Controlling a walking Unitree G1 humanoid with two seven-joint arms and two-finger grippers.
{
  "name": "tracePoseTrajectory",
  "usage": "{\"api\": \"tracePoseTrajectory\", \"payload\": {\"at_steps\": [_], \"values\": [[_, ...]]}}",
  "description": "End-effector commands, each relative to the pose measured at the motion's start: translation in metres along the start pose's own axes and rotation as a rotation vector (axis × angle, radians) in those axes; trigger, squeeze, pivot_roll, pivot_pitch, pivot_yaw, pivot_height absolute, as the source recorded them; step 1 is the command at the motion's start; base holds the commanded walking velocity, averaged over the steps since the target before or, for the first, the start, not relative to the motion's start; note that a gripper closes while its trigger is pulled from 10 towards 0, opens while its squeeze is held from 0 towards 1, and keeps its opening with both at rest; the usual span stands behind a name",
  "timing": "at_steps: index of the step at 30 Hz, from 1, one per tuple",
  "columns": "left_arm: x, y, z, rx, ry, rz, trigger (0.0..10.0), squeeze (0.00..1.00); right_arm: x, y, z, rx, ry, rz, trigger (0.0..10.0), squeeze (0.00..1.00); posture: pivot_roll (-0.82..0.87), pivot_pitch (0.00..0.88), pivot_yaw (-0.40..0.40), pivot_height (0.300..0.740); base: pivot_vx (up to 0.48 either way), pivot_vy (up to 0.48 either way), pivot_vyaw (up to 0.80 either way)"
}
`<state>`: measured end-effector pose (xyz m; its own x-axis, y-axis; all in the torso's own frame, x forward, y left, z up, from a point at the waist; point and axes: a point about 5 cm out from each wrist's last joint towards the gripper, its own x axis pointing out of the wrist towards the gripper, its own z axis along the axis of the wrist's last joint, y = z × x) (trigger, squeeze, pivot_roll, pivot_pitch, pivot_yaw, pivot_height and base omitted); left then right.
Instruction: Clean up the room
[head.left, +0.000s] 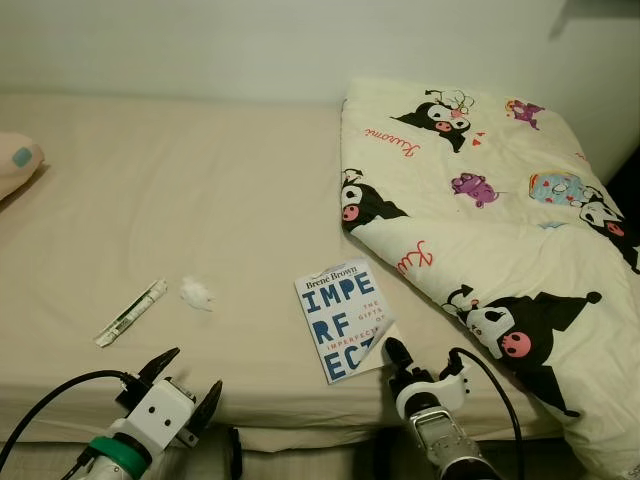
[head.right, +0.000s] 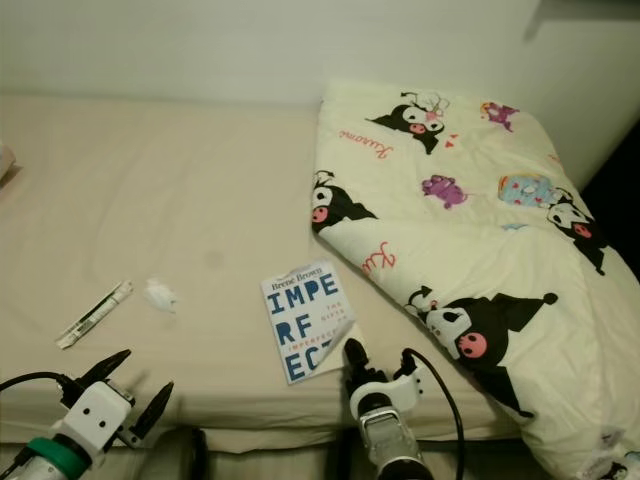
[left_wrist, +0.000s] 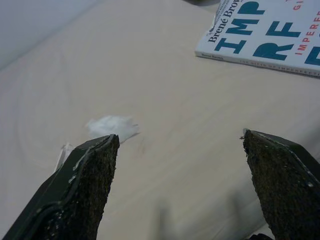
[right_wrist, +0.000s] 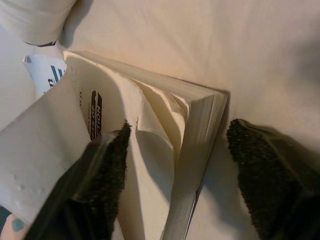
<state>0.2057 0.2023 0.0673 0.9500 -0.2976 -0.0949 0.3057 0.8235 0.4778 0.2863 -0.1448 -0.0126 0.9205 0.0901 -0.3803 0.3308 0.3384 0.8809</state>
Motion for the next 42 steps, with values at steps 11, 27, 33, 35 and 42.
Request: {"api": "tracePoseTrajectory", "payload": {"at_steps": [11,27,33,35,42], "values": [[0.003,-0.005,0.002,-0.015,0.011,-0.015,10.0,0.0,-0.003,-0.001,-0.028,0.049,0.118,0.004,0.0,0.0,0.22,0.082,0.052,0.588,0.0,0.0,0.0],[0.018,-0.004,0.001,-0.037,-0.013,0.025,10.0,0.0,0.012,0.042,-0.016,0.1,0.107,0.235,0.0,0.0,0.15,0.019,0.008,0.588,0.0,0.0,0.0],[0.026,-0.005,0.0,-0.064,-0.018,0.073,10.0,0.0,0.021,0.087,0.0,0.13,0.102,0.438,0.0,0.0,0.12,0.0,-0.027,0.588,0.0,0.0,0.0],[0.027,-0.005,0.0,-0.068,-0.018,0.08,10.0,0.0,0.022,0.093,0.003,0.139,0.097,0.466,0.0,0.0,0.12,0.0,-0.03,0.588,0.0,0.0,0.0],[0.026,-0.005,-0.002,-0.078,-0.02,0.101,10.0,0.0,0.022,0.117,0.02,0.17,0.068,0.573,0.0,0.0,0.11,0.0,-0.046,0.588,0.0,0.0,0.0]]}}
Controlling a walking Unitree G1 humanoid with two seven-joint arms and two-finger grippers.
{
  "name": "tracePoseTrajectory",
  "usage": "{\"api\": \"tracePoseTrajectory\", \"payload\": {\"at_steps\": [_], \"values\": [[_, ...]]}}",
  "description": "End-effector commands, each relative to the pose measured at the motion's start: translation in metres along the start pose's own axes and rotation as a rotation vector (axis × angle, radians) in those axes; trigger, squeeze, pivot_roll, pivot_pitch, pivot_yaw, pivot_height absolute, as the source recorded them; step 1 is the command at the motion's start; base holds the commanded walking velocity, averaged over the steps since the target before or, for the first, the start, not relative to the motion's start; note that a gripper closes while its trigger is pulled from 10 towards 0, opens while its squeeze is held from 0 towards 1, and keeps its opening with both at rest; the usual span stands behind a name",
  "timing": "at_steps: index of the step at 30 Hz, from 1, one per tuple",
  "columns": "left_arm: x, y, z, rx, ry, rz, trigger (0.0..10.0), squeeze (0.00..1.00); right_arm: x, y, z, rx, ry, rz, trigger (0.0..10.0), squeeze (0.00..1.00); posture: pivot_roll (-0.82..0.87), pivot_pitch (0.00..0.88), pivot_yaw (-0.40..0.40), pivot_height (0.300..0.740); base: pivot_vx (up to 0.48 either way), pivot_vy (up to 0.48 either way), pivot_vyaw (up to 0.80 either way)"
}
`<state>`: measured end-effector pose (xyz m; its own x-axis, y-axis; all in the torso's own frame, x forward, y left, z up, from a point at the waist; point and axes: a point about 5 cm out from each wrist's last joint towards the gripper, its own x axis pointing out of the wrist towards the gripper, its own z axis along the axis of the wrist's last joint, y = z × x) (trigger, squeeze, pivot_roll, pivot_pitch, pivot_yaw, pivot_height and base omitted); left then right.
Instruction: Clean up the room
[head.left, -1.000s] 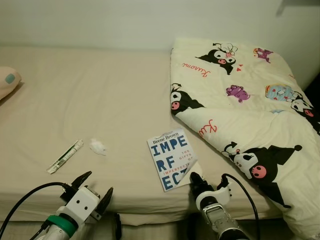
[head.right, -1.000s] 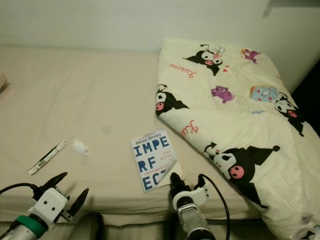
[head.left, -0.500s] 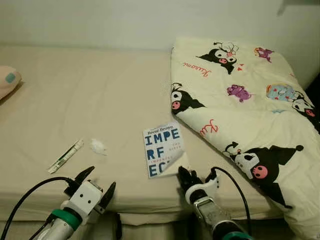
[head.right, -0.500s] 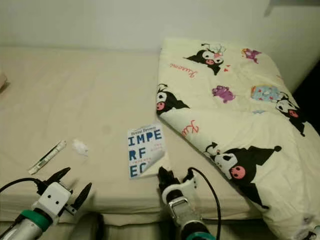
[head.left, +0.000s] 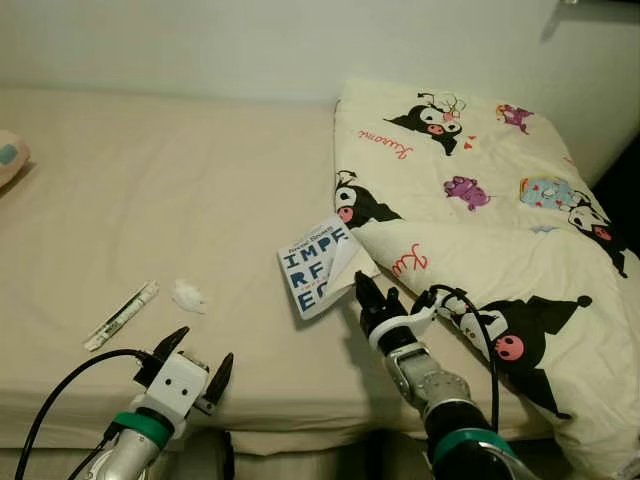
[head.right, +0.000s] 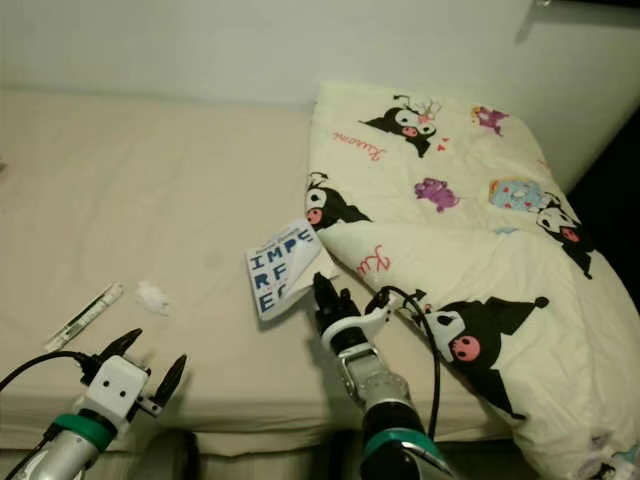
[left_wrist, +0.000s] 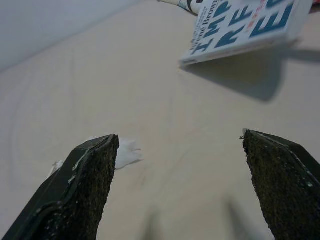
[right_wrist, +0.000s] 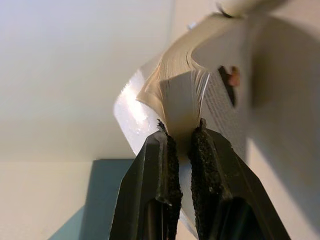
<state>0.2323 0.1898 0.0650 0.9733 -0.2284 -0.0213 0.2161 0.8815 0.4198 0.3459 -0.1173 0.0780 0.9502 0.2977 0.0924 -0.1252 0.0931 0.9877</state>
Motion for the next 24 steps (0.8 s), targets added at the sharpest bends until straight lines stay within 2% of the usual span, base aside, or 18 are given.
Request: {"api": "tracePoseTrajectory", "payload": {"at_steps": [1,3,7,13,17,18,21,24], "values": [[-0.004,-0.001,-0.006,-0.007,0.014,0.009,10.0,0.0,0.005,0.014,0.01,0.015,-0.032,0.083,0.0,0.0,0.11,0.0,-0.046,0.588,0.0,0.0,0.0],[-0.004,-0.001,-0.006,-0.007,0.014,0.009,10.0,0.0,0.005,0.014,0.01,0.015,-0.032,0.083,0.0,0.0,0.11,0.0,-0.046,0.588,0.0,0.0,0.0],[-0.007,0.003,-0.012,-0.007,0.02,0.021,10.0,0.0,0.005,0.026,0.016,0.026,-0.032,0.166,0.0,0.0,0.11,0.0,-0.041,0.588,0.0,0.0,0.0],[-0.008,0.003,-0.013,-0.007,0.021,0.023,10.0,0.0,0.0,0.025,0.023,0.044,-0.057,0.17,0.0,0.0,0.11,0.0,-0.036,0.588,0.0,0.0,0.0],[-0.008,0.001,-0.012,-0.002,0.018,0.015,10.0,0.0,-0.007,0.015,0.026,-0.027,-0.049,0.11,0.0,0.0,0.11,0.0,-0.037,0.588,0.0,0.0,0.0],[-0.008,0.001,-0.012,0.0,0.016,0.014,10.0,0.0,-0.014,0.005,0.029,-0.062,-0.052,0.045,0.0,0.0,0.11,0.0,-0.038,0.588,0.0,0.0,0.0],[-0.009,0.002,-0.012,0.001,0.015,0.015,10.0,0.0,-0.018,0.0,0.031,-0.071,-0.056,0.014,0.0,0.0,0.11,0.0,-0.038,0.588,0.0,0.0,0.0],[-0.01,0.001,-0.012,0.004,0.016,0.014,10.0,0.0,-0.044,-0.028,0.044,-0.147,-0.068,-0.134,0.0,0.0,0.11,0.007,-0.041,0.588,0.0,0.0,0.0]]}}
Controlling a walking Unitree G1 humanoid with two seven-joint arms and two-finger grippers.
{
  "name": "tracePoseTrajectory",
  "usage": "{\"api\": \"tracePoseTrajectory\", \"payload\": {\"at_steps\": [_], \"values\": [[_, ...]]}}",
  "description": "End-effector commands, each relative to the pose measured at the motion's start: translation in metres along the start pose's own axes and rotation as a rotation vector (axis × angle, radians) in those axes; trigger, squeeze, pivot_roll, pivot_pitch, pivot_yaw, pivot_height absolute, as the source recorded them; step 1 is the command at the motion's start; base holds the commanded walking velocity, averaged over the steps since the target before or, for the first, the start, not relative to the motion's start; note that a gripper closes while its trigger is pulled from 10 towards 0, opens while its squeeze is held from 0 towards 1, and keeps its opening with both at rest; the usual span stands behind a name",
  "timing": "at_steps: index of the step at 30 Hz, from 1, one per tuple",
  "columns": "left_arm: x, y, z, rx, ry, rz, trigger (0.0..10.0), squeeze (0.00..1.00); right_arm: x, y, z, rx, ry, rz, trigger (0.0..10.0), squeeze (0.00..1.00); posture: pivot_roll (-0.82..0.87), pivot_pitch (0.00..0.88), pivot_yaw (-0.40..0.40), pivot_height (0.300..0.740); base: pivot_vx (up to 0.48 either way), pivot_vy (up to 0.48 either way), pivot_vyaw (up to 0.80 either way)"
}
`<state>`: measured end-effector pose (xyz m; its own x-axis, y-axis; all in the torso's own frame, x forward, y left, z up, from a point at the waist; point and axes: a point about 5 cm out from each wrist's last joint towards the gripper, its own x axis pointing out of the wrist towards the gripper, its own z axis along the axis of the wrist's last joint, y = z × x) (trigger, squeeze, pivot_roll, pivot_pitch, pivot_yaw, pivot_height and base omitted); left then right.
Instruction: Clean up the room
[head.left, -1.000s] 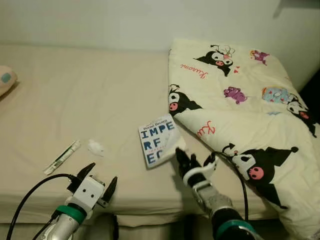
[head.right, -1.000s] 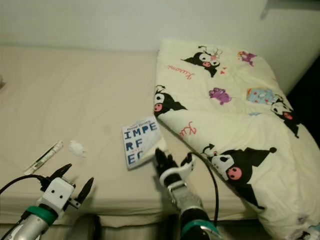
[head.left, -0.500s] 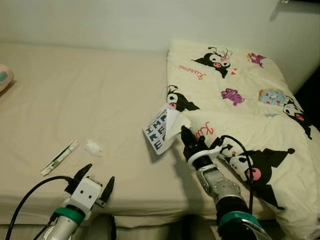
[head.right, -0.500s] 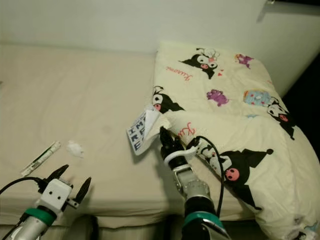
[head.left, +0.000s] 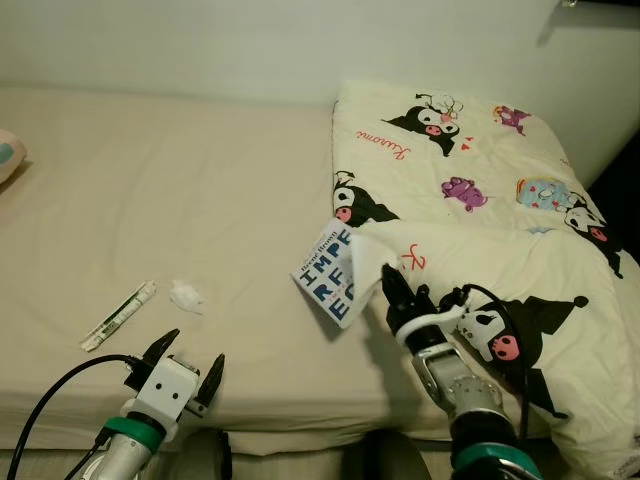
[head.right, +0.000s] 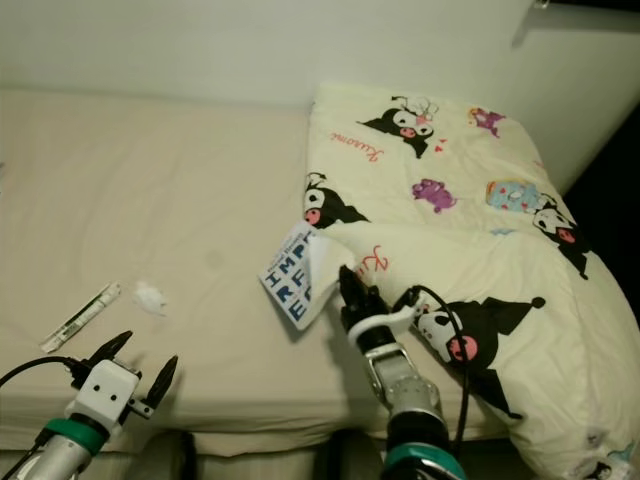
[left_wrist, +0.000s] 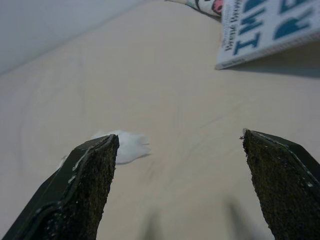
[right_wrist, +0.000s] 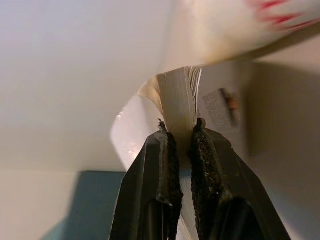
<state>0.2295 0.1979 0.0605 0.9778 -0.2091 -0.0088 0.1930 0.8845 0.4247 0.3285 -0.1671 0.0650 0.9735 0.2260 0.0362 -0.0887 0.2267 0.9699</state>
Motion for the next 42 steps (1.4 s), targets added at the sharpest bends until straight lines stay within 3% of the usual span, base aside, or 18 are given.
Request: {"api": "tracePoseTrajectory", "payload": {"at_steps": [1,3,9,13,21,23,25,32,33,42], "values": [[-0.005,-0.004,-0.005,-0.001,0.019,-0.01,10.0,0.0,-0.011,-0.013,0.002,-0.028,-0.001,-0.064,0.0,0.0,0.11,0.007,-0.041,0.588,0.0,0.0,0.0],[-0.007,-0.005,-0.005,-0.001,0.02,-0.011,10.0,0.0,-0.026,-0.027,0.008,-0.08,0.01,-0.124,0.0,0.0,0.12,0.01,-0.043,0.588,0.0,0.0,0.0],[-0.011,-0.005,-0.007,0.002,0.025,-0.015,10.0,0.0,-0.045,-0.041,0.013,-0.136,0.041,-0.177,0.0,0.0,0.12,0.012,-0.045,0.588,0.0,0.0,0.0],[-0.017,-0.005,-0.011,0.006,0.039,-0.022,10.0,0.0,-0.07,-0.063,0.016,-0.238,0.115,-0.28,0.0,0.0,0.11,0.013,-0.041,0.588,0.0,0.0,0.0],[-0.021,-0.012,-0.01,0.004,0.042,-0.038,10.0,0.0,-0.084,-0.086,-0.011,-0.372,0.293,-0.421,0.0,0.0,0.11,0.021,-0.045,0.588,0.0,0.0,0.0],[-0.021,-0.013,-0.01,0.004,0.043,-0.041,10.0,0.0,-0.087,-0.09,-0.019,-0.399,0.337,-0.443,0.4,0.0,0.12,0.025,-0.047,0.588,0.0,0.0,0.0],[-0.023,-0.013,-0.009,0.006,0.045,-0.041,10.0,0.0,-0.089,-0.094,-0.033,-0.404,0.38,-0.467,9.8,0.0,0.13,0.034,-0.056,0.588,0.0,0.0,0.0],[-0.025,-0.012,-0.008,0.004,0.045,-0.026,10.0,0.0,-0.083,-0.091,-0.041,-0.367,0.362,-0.465,10.0,0.0,0.13,0.038,-0.061,0.588,0.0,0.0,0.0],[-0.025,-0.011,-0.007,0.003,0.044,-0.024,10.0,0.0,-0.078,-0.088,-0.041,-0.346,0.333,-0.463,10.0,1.0,0.14,0.04,-0.061,0.588,0.0,0.0,0.0],[-0.026,-0.011,-0.006,0.0,0.044,-0.02,10.0,0.0,-0.07,-0.086,-0.032,-0.191,0.153,-0.484,10.0,1.0,0.14,0.043,-0.062,0.588,0.0,0.0,0.0]]}}
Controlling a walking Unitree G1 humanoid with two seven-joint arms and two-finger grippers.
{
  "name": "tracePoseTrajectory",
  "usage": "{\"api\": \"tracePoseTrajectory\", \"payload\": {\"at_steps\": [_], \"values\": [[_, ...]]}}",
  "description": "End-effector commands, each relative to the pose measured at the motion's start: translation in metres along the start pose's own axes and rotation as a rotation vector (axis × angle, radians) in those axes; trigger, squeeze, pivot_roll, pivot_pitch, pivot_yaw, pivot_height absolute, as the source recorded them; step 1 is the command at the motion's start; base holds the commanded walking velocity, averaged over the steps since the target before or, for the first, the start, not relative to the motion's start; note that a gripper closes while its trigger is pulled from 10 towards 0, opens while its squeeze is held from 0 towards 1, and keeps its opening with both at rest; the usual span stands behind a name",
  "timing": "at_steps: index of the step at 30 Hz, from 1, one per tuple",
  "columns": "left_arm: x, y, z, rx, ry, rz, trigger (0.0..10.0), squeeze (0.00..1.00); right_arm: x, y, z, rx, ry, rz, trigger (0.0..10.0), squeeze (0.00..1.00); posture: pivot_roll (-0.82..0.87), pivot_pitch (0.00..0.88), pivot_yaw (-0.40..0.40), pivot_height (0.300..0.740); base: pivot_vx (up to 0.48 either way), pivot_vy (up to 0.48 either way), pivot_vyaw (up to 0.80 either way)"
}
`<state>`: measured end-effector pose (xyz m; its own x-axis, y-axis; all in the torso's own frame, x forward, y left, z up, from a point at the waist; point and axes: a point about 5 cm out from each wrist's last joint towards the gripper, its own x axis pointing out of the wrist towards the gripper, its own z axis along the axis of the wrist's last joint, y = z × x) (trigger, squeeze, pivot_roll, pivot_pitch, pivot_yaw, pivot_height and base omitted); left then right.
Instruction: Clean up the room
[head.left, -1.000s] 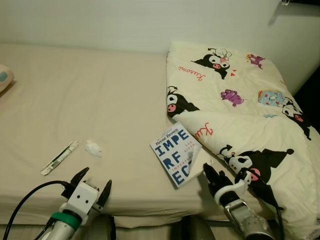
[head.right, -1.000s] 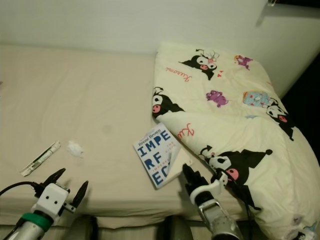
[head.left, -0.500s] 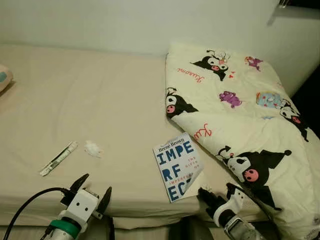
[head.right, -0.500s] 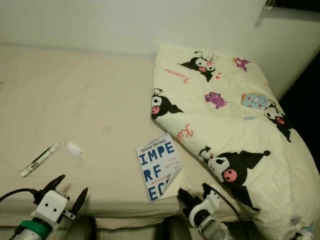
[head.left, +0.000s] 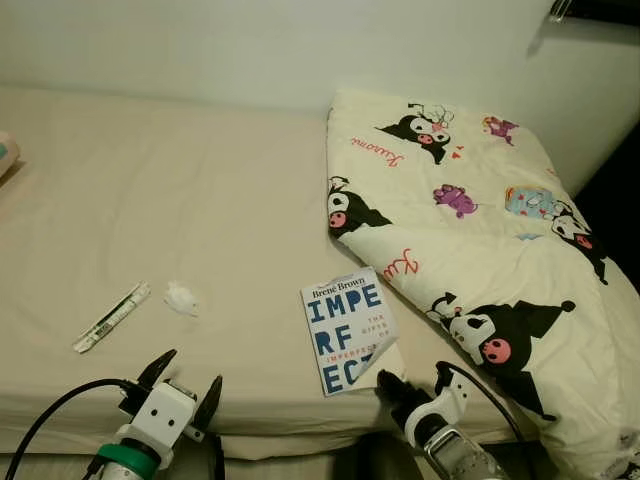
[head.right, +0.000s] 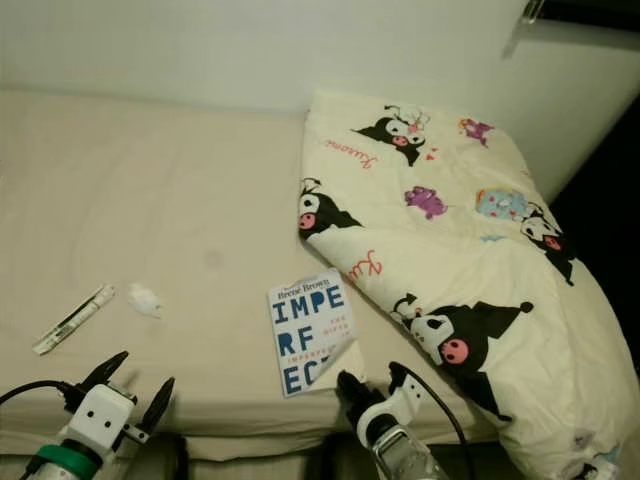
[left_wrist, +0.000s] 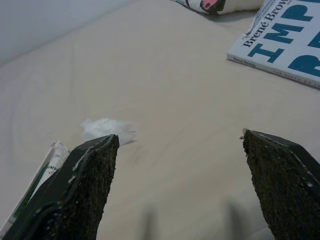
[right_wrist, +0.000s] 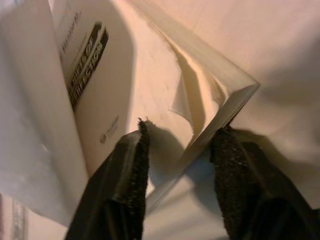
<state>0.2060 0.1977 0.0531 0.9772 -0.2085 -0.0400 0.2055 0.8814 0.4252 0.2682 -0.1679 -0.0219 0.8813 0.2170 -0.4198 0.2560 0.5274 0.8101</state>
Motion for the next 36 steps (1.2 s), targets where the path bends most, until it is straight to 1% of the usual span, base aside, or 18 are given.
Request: {"api": "tracePoseTrajectory", "payload": {"at_steps": [1,2,4,6,8,9,11,14,16,21,24,28,30,31,32,33,34,36], "values": [[-0.003,-0.003,-0.002,0.0,0.016,-0.007,10.0,0.0,-0.005,-0.011,-0.001,0.083,-0.033,-0.057,10.0,1.0,0.14,0.044,-0.059,0.588,0.0,0.0,0.0],[-0.003,-0.003,-0.002,0.0,0.016,-0.007,10.0,0.0,-0.005,-0.011,-0.001,0.083,-0.033,-0.057,10.0,1.0,0.14,0.044,-0.059,0.588,0.0,0.0,0.0],[-0.003,-0.002,-0.001,0.003,0.016,-0.008,10.0,0.0,-0.007,-0.015,-0.002,0.151,-0.059,-0.07,10.0,1.0,0.14,0.044,-0.057,0.588,0.0,0.0,0.0],[-0.003,-0.002,-0.001,0.003,0.016,-0.008,10.0,0.0,-0.007,-0.015,-0.002,0.151,-0.059,-0.07,10.0,1.0,0.14,0.044,-0.057,0.588,0.0,0.0,0.0],[-0.002,-0.002,0.0,0.006,0.013,-0.014,10.0,0.0,-0.009,-0.019,-0.006,0.2,-0.074,-0.084,10.0,1.0,0.15,0.047,-0.047,0.588,0.0,0.0,0.0],[-0.002,-0.002,0.0,0.006,0.013,-0.014,10.0,0.0,-0.009,-0.019,-0.006,0.2,-0.074,-0.084,10.0,1.0,0.15,0.047,-0.047,0.588,0.0,0.0,0.0],[-0.002,-0.001,0.001,0.012,0.008,-0.028,10.0,0.0,-0.009,-0.018,-0.01,0.239,-0.086,-0.089,10.0,1.0,0.16,0.055,-0.035,0.588,0.0,0.0,0.0],[-0.001,0.0,0.002,0.015,0.005,-0.034,10.0,0.0,-0.007,-0.016,-0.013,0.242,-0.079,-0.083,10.0,1.0,0.16,0.058,-0.031,0.588,0.0,0.0,0.0],[-0.001,0.001,0.004,0.024,-0.002,-0.05,10.0,0.0,-0.003,-0.009,-0.018,0.23,-0.059,-0.068,10.0,1.0,0.17,0.072,-0.022,0.588,0.0,0.0,0.0],[-0.001,0.003,0.007,0.033,-0.012,-0.069,10.0,0.0,0.002,-0.002,-0.022,0.22,-0.045,-0.058,10.0,1.0,0.19,0.087,-0.011,0.588,0.0,0.0,0.0],[-0.002,0.009,0.018,0.045,-0.042,-0.094,10.0,0.0,0.005,0.004,-0.03,0.221,-0.03,-0.053,10.0,1.0,0.27,0.148,0.039,0.588,0.0,0.0,0.0],[-0.002,0.01,0.021,0.046,-0.049,-0.098,10.0,0.0,0.005,0.004,-0.032,0.221,-0.028,-0.053,10.0,1.0,0.27,0.148,0.039,0.588,0.0,0.0,0.0],[-0.004,0.014,0.031,0.051,-0.075,-0.121,10.0,0.0,0.005,0.004,-0.039,0.226,-0.03,-0.072,10.0,1.0,0.3,0.176,0.076,0.588,0.0,0.0,0.0],[-0.004,0.014,0.031,0.051,-0.075,-0.121,10.0,0.0,0.005,0.004,-0.039,0.226,-0.03,-0.072,10.0,1.0,0.3,0.176,0.076,0.588,0.0,0.0,0.0],[-0.006,0.016,0.035,0.057,-0.084,-0.131,10.0,0.0,0.004,0.003,-0.042,0.234,-0.037,-0.084,10.0,1.0,0.31,0.188,0.094,0.588,0.0,0.0,0.0],[-0.006,0.016,0.035,0.057,-0.084,-0.131,10.0,0.0,0.004,0.003,-0.042,0.234,-0.037,-0.084,10.0,1.0,0.31,0.188,0.094,0.588,0.0,0.0,0.0],[-0.009,0.018,0.042,0.051,-0.095,-0.135,10.0,0.0,0.003,0.001,-0.047,0.226,-0.046,-0.112,10.0,1.0,0.32,0.188,0.109,0.588,0.0,0.0,0.0],[-0.009,0.018,0.042,0.051,-0.095,-0.135,10.0,0.0,0.003,0.001,-0.047,0.226,-0.046,-0.112,10.0,1.0,0.32,0.188,0.109,0.588,0.0,0.0,0.0]]}}
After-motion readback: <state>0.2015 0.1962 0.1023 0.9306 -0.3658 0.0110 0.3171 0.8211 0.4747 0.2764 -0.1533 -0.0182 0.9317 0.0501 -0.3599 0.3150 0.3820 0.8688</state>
